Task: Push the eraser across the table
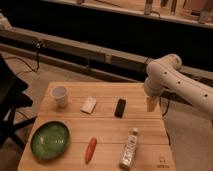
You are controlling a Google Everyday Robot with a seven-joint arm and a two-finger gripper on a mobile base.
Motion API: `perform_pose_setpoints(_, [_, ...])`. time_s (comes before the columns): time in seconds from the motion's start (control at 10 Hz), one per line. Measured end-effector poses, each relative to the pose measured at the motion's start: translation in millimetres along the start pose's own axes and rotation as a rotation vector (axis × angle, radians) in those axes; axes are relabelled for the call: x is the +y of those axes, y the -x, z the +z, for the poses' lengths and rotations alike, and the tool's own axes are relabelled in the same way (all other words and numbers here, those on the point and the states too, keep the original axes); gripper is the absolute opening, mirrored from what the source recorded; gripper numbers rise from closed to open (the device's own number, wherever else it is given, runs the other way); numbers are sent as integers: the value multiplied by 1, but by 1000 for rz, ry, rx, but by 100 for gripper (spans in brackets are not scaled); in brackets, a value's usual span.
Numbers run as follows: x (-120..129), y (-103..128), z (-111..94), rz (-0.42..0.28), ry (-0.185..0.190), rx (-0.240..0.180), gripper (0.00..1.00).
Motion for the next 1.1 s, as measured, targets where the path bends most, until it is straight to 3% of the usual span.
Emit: perform_pose_setpoints(1.1, [-17,10,12,-39,-11,-4,80])
